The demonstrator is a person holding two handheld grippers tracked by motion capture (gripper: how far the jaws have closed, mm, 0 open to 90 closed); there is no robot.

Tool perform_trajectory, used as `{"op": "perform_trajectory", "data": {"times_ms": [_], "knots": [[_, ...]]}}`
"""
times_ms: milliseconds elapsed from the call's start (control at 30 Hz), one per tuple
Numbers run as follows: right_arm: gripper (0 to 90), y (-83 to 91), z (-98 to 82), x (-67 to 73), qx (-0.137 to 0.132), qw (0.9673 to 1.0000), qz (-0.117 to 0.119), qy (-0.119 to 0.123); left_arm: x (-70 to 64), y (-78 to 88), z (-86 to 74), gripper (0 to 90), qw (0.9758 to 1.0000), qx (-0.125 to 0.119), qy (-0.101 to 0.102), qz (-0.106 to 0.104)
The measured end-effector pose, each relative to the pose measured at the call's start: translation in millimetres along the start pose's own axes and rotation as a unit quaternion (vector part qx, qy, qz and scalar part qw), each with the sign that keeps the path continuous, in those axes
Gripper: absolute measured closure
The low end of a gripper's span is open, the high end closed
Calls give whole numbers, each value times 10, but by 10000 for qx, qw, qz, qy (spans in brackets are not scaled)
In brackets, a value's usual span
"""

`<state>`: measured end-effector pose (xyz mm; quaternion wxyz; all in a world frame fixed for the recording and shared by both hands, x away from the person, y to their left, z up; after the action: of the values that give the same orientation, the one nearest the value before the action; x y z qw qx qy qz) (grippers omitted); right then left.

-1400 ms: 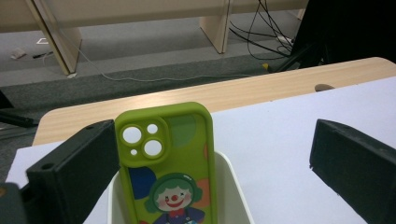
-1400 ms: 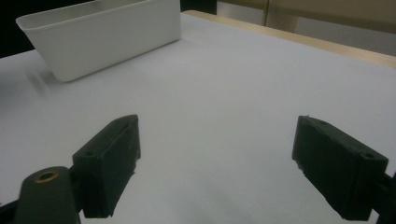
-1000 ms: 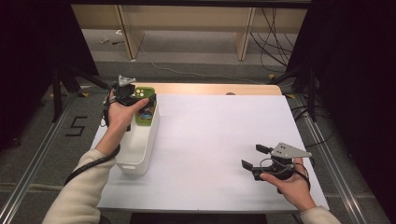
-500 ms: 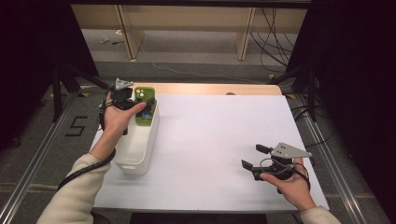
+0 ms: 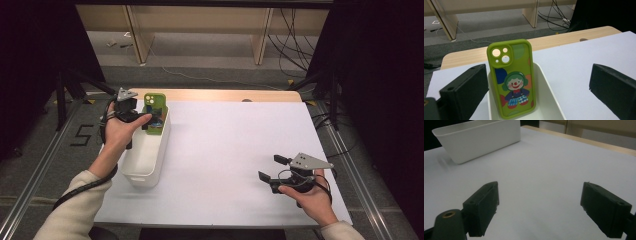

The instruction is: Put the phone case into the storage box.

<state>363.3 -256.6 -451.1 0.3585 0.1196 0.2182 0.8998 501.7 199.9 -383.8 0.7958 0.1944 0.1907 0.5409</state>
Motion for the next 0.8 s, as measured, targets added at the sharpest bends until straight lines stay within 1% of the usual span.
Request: {"op": "perform_trajectory", "data": {"times_ms": [133, 300, 433, 500, 600, 800], "knots": [[164, 0, 0, 1, 0, 10000, 1, 0, 19, 29, -27, 16, 10000, -2, 26, -31], [164, -1, 1, 1, 1, 10000, -1, -2, 9, 64, -64, 16, 10000, 5, -5, -72], [164, -1, 1, 2, -1, 10000, 0, -2, 5, 92, -89, 18, 9999, -32, 14, -110], [164, 0, 1, 2, -2, 10000, -1, 0, 4, 104, -103, 21, 9999, -45, -25, -113], [164, -1, 1, 1, 0, 10000, -1, -2, 0, 122, -125, 21, 9999, -68, -30, -122], [164, -2, 1, 2, 1, 10000, 0, -1, -24, 166, -177, 21, 9998, -75, -82, -192]]}}
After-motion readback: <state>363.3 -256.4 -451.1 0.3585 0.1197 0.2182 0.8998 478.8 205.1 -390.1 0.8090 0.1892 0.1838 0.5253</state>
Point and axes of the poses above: each handheld gripper's, and its own axes: y roughly backward along the jaws, z roughly out of its top, x roughly to its left, the point moved 3 cm from there along -y, roughly forward along the jaws, and after that the axes turned 4 degrees about x, right-handed, at the moved point
